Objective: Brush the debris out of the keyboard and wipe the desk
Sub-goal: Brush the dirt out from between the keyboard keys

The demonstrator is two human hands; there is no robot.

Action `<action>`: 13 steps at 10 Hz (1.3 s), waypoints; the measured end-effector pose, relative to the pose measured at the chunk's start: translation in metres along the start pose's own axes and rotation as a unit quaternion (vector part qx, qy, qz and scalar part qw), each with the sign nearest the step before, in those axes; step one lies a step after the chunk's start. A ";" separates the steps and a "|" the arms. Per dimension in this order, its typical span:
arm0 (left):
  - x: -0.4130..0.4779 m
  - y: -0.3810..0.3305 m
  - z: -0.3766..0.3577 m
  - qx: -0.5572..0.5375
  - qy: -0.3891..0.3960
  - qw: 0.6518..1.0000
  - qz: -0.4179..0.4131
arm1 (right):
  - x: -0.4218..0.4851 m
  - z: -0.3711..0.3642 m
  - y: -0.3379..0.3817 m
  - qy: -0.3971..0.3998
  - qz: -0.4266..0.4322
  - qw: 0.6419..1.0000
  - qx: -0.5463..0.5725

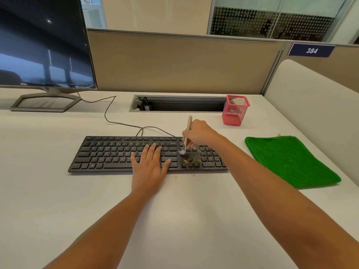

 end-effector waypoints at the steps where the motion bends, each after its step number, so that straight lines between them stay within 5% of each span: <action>1: 0.000 0.000 0.000 -0.005 -0.005 1.000 -0.001 | -0.001 0.019 -0.004 -0.065 0.001 0.998 0.023; 2: 0.000 0.001 0.000 -0.001 0.000 1.000 0.000 | -0.004 0.028 -0.006 -0.121 0.019 0.992 0.030; 5: 0.000 0.000 0.000 -0.003 0.002 1.000 0.002 | -0.002 0.010 -0.009 -0.018 -0.012 1.000 -0.023; 7: 0.000 0.000 0.000 0.001 0.001 1.000 0.001 | -0.006 0.039 -0.021 -0.147 -0.002 0.989 0.025; 9: 0.000 0.000 0.000 -0.003 0.002 1.000 0.000 | 0.000 0.022 -0.026 -0.053 -0.024 0.998 0.000; 12: 0.000 0.000 0.000 0.000 0.007 1.000 0.002 | -0.004 0.035 -0.023 -0.131 0.008 0.991 0.037; 13: 0.000 -0.001 0.000 -0.001 0.006 1.000 0.001 | 0.001 0.025 -0.027 -0.082 -0.010 0.997 0.010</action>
Point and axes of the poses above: each hand's wrist, its own x-axis towards the middle knuckle, its own z-axis out of the back of the hand, y = z × x, the point moved 10 cm from there along x, towards the middle knuckle, and after that the axes turned 14 degrees about y, right-handed, at the moved point
